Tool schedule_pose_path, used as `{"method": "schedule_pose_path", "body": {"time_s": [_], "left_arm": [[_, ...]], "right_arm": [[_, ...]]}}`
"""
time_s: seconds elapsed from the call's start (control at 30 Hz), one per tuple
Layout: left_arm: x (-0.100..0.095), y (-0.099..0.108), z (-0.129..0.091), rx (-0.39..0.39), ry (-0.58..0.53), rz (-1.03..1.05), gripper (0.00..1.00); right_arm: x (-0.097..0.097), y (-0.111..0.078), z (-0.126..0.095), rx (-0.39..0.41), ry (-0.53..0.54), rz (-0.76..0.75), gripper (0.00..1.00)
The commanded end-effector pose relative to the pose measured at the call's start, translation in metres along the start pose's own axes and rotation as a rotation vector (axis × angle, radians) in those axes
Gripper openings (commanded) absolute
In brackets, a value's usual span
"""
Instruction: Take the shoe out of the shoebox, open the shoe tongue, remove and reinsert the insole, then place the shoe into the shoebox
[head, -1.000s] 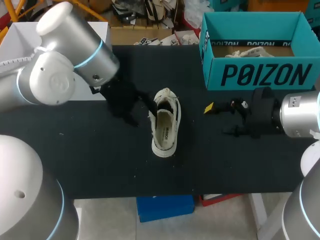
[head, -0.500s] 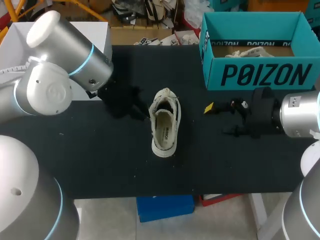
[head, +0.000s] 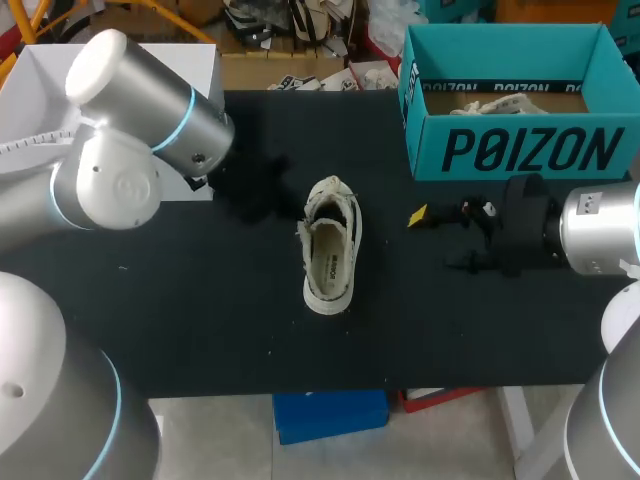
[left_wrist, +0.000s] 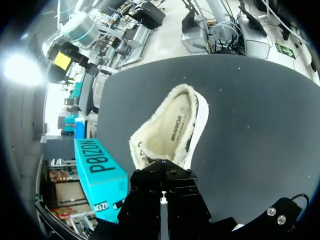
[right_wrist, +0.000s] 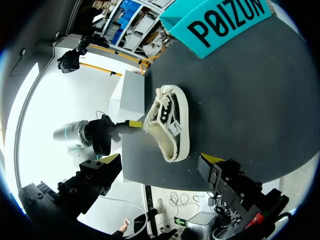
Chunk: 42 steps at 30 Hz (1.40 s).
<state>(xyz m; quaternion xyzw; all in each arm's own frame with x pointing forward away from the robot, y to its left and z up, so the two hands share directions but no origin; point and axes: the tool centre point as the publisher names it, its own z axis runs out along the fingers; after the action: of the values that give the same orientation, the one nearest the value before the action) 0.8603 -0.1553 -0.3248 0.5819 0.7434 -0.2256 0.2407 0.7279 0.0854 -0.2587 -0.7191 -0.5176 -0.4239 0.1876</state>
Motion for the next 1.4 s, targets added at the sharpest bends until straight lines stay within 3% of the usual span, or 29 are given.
{"method": "schedule_pose_path", "body": {"time_s": [0.03, 0.33, 0.9, 1.23, 1.37, 1.4], "left_arm": [[-0.014, 0.015, 0.015, 0.009, 0.025, 0.006, 0.0], [-0.021, 0.012, 0.035, 0.04, 0.057, 0.041, 0.0], [0.003, -0.022, 0.056, 0.098, 0.156, 0.072, 0.0], [-0.01, -0.022, 0.013, 0.067, 0.152, 0.103, 0.0], [-0.01, -0.024, -0.006, 0.084, 0.12, 0.066, 0.12], [-0.008, -0.025, -0.011, 0.087, 0.109, 0.048, 0.09]], "right_arm": [[0.0, 0.0, 0.0, 0.001, 0.001, 0.0, 1.0], [0.0, 0.0, 0.0, 0.001, 0.001, 0.0, 1.0], [0.0, 0.0, 0.0, 0.001, 0.001, 0.0, 1.0], [0.0, 0.0, 0.0, 0.001, 0.001, 0.0, 1.0], [0.0, 0.0, 0.0, 0.001, 0.001, 0.0, 1.0], [0.0, 0.0, 0.0, 0.001, 0.001, 0.0, 1.0]]}}
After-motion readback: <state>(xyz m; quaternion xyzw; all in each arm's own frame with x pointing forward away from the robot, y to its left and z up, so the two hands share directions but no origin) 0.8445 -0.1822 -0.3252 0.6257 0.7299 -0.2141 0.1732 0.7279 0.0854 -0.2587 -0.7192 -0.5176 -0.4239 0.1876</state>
